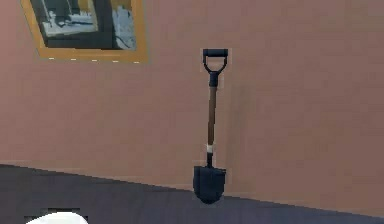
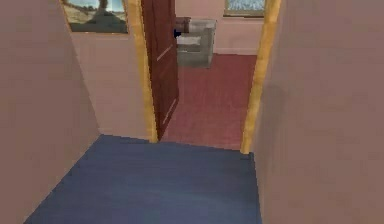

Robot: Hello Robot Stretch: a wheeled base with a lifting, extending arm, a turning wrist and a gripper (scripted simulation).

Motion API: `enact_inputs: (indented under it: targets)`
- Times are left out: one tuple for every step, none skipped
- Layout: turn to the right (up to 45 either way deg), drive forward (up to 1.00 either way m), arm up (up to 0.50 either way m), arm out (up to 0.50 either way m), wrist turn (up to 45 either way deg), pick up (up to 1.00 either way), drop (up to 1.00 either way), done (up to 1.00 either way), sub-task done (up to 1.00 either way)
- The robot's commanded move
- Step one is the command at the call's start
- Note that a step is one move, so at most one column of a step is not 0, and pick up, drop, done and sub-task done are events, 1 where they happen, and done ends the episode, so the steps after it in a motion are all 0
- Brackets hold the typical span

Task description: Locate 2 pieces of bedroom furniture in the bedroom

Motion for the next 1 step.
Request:
enact_inputs:
  targets:
    - [0.0,0.70,0.00,0.00,0.0,0.00,0.00,0.00,0.00]
